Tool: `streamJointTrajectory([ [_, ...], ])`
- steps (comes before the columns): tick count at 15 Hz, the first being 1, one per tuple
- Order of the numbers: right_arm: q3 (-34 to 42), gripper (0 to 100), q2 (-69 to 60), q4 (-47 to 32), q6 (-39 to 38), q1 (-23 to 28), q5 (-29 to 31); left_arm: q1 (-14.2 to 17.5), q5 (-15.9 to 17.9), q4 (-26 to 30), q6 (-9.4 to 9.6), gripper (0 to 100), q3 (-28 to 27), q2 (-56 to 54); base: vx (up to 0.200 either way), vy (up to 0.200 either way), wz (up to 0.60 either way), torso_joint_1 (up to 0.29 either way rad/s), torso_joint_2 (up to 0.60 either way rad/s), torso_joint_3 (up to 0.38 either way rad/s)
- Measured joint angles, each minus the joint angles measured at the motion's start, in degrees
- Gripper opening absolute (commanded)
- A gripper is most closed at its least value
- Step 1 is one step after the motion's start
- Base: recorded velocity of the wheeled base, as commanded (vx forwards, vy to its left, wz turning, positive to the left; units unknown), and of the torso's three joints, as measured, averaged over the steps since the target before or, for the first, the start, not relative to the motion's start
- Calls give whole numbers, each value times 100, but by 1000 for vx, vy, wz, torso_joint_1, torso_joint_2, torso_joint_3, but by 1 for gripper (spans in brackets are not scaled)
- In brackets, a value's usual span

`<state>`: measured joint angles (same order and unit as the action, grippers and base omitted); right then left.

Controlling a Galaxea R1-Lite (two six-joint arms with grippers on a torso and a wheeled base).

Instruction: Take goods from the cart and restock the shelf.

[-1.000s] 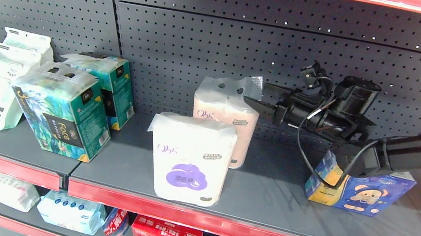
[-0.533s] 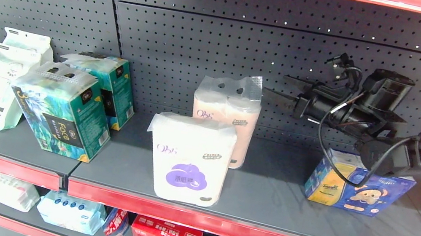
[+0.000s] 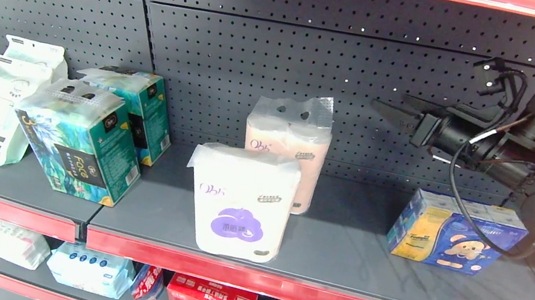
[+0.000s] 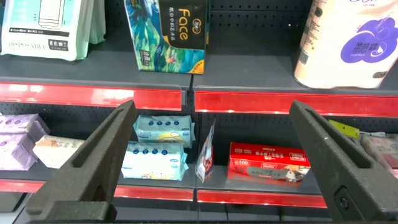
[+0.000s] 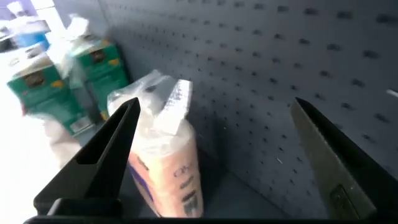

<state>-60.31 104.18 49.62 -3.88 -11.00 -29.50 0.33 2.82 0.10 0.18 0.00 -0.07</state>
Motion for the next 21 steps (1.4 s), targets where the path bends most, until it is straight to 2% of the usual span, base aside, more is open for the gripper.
streamJointTrajectory([
  [3, 555, 100, -661, -262, -46, 13, 301, -2, -2, 0, 0, 100, 0, 0, 0, 0, 0, 0, 0, 0],
  [9, 2465, 100, -2048, -503, -137, 266, 512, 0, -2, 0, -2, 100, 0, 0, 0, 0, 0, 0, 0, 0],
  [15, 3385, 100, -2899, -739, -257, 266, 1182, 0, 0, 0, -2, 100, 0, 0, 0, 0, 0, 0, 0, 0],
  [17, 3540, 100, -3329, -1401, -226, 262, 1844, 0, 0, 0, -2, 100, 0, 0, 0, 0, 0, 0, 0, 0],
  [19, 3583, 100, -3946, -2453, -176, 234, 2537, 0, 0, 0, 0, 100, 0, 0, 0, 0, 0, 0, 0, 0],
  [21, 3669, 100, -4710, -3262, -105, 183, 2847, -2, 0, 0, 0, 100, 0, 0, 0, 0, 0, 0, 0, 0],
])
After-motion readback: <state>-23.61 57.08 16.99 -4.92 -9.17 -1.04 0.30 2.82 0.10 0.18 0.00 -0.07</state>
